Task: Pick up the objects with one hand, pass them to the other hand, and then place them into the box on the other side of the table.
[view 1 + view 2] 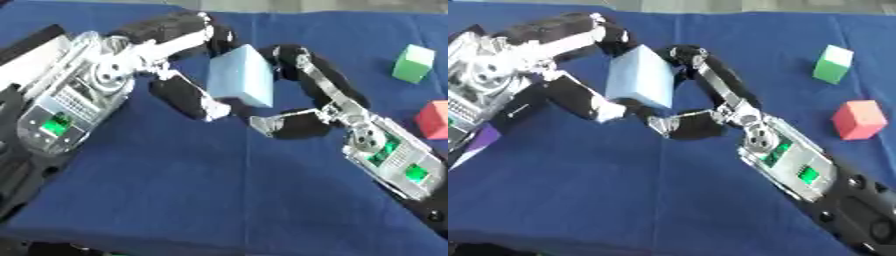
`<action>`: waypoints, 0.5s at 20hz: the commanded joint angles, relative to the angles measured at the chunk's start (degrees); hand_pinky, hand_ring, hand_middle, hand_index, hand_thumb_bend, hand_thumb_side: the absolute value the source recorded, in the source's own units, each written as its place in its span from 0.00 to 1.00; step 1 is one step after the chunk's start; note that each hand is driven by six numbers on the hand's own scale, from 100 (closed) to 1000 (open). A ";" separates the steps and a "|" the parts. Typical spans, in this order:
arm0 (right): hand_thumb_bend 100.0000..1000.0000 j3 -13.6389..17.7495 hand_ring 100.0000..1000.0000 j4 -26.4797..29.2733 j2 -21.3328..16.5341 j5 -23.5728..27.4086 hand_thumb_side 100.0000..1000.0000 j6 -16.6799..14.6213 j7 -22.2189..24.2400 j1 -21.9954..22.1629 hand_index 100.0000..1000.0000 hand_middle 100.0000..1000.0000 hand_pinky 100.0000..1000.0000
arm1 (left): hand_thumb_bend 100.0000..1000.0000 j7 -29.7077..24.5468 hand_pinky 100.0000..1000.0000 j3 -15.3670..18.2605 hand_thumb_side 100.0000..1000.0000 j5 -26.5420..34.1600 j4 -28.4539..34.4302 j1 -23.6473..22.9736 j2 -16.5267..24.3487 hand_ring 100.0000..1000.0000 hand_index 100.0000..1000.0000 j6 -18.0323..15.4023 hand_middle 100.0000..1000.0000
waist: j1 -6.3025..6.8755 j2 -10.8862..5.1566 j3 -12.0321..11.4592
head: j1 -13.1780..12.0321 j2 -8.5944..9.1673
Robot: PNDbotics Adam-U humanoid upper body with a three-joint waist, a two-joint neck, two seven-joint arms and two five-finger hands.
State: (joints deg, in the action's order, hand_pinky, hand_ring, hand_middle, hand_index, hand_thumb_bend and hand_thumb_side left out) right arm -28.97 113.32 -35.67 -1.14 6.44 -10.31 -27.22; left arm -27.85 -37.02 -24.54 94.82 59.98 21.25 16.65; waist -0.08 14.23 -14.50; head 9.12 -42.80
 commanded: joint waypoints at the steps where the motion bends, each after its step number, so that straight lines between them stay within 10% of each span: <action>1: 0.31 -0.04 0.78 1.27 -0.86 -0.98 0.05 0.43 0.20 -0.65 0.65 0.64 0.58 | 0.00 0.53 0.74 0.32 0.11 -0.30 0.10 1.05 0.35 0.63 0.41 0.15 0.50 | 0.05 -0.83 0.05 | -0.32 0.05; 10: 0.28 0.14 0.85 1.27 -1.20 -3.49 0.34 1.37 0.58 -0.44 0.76 0.74 0.61 | 0.00 0.05 0.73 0.36 0.07 -1.79 -0.34 1.05 0.96 0.62 0.37 0.15 0.47 | 0.06 -0.94 -0.01 | -0.38 0.20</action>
State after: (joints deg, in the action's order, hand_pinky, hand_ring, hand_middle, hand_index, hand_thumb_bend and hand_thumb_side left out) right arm -29.00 113.32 -36.09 -4.27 7.87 -9.87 -27.08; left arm -27.73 -37.13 -25.32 94.58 60.00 21.25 16.71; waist -0.06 14.23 -14.50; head 8.88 -42.79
